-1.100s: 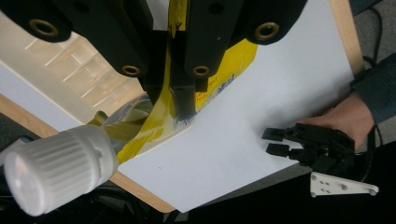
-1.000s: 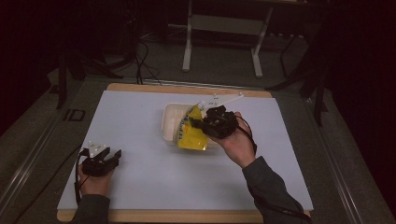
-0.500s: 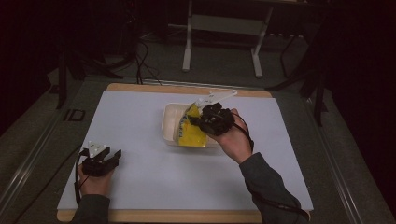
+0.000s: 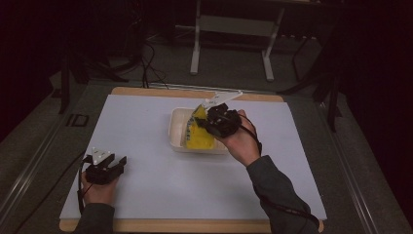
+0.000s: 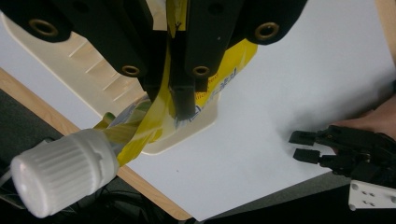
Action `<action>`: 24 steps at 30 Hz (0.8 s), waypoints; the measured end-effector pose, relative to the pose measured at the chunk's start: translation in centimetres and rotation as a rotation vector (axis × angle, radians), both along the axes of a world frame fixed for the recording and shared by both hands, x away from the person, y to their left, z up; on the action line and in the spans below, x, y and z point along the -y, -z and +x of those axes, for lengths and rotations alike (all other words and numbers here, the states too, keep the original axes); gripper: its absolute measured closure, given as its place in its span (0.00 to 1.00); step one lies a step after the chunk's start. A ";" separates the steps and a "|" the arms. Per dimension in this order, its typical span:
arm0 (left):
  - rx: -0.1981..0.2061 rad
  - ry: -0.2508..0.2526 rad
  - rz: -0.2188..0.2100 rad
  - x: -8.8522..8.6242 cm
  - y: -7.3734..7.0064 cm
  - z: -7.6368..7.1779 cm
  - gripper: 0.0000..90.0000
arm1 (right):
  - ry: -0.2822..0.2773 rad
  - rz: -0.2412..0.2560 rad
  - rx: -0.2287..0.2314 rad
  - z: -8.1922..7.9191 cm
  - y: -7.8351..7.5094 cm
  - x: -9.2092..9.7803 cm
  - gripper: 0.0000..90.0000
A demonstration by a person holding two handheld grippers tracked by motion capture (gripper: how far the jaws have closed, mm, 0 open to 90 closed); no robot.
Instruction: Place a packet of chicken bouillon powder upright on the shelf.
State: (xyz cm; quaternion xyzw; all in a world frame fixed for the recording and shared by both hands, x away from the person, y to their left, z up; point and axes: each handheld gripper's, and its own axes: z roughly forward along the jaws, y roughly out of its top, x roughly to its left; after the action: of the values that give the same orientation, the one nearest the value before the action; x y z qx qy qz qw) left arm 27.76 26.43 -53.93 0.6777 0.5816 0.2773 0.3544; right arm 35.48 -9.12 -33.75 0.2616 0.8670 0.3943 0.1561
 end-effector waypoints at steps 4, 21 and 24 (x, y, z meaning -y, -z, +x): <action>0.000 -0.001 0.000 0.0 0.0 0.0 0.57 | -0.002 -0.009 0.004 0.3 0.1 -0.2 1.00; 0.000 -0.002 0.001 0.0 0.0 0.0 0.57 | -0.009 -0.022 -0.041 1.2 0.7 -0.9 1.00; -0.001 0.000 0.002 0.0 0.0 0.0 0.57 | -0.002 -0.019 -0.058 1.4 0.6 -1.3 1.00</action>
State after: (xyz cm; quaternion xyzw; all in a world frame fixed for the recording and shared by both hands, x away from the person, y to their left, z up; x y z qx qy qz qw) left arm 27.75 26.41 -53.94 0.6781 0.5815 0.2778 0.3534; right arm 36.83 -7.86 -34.32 0.2706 0.8751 0.3785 0.1327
